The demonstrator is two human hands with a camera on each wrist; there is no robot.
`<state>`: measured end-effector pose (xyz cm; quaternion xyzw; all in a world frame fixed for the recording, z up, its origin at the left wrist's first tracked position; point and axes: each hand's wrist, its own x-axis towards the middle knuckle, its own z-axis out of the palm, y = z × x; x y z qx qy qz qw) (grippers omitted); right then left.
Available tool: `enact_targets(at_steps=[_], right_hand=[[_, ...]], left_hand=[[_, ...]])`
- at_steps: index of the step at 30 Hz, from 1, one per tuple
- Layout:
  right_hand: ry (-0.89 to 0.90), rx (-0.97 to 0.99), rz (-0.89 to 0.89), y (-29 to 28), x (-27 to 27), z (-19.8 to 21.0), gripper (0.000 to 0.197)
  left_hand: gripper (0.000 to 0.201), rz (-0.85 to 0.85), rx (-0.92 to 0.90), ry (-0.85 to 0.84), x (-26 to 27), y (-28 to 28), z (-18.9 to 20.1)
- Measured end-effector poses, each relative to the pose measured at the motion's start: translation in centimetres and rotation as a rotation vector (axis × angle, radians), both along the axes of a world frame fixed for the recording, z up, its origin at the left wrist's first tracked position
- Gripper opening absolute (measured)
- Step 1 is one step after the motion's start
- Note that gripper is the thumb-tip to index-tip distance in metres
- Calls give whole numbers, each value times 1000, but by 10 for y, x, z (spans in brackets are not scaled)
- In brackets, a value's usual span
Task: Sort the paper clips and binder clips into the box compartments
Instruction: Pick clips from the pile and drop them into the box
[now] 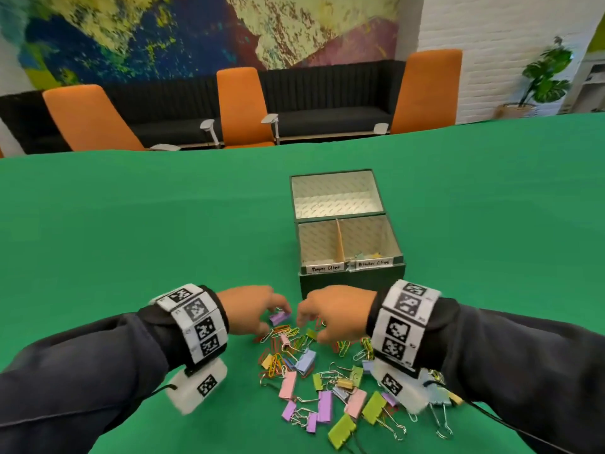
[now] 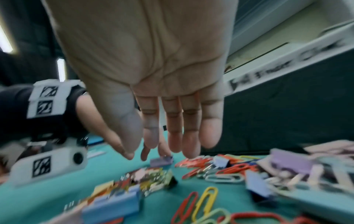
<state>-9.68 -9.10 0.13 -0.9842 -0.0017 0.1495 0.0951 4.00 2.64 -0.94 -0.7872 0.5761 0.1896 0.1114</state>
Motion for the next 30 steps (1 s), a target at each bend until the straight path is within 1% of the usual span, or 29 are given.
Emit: enact_targets(at_steps=[3,4,7,10,12,14,15,16,17,18,20,22,24,26,27,28,29,30], right_hand=[[91,-166,65,14,11,-11,39],[110,-195,68,16,12,-15,37],[129,-208,-2,13,11,-21,32],[166,-268,-29,3,9,-21,34],[186,-300,-27,-1,7,-20,33],[185,-310,-35,-5,2,-17,31],[177,-292,-42,-7,0,-16,28],[161,-255,-53,-10,-2,-14,21],[140,-195,-72,-13,-4,-13,14],[117,-108,-105,-16,-6,-13,12],[59,136,-193,-26,-10,-12,17],[33,456,-313,-35,-13,-10,28],[31,862,-475,-41,-17,-8,32],[47,1314,-598,-46,-20,-7,33],[50,1486,-621,-47,-22,-7,31],[45,1600,-647,-47,-23,-6,29],[40,1645,-672,-45,-23,-6,26],[33,1619,-711,-44,-21,-5,23]], left_hand=[[40,-17,-36,-16,3,-6,-10],[40,-32,-28,-25,4,-9,-12],[37,-66,-8,-46,4,-18,-15],[35,-65,-10,-32,6,-24,-15],[36,-34,-30,16,9,-23,-14],[32,14,-76,98,13,-20,-11],[29,48,-115,164,15,-18,-9],[26,102,-167,274,18,-15,-8],[28,176,-227,430,20,-11,-7],[31,256,-291,614,20,-7,-6],[36,411,-409,984,16,2,-7],[42,524,-486,1319,9,9,-10],[47,610,-518,1575,2,14,-15],[38,666,-533,1714,-7,17,-21],[29,679,-534,1742,-12,18,-23],[20,677,-527,1737,-16,17,-23],[11,663,-513,1675,-19,16,-22],[7,634,-494,1556,-20,14,-21]])
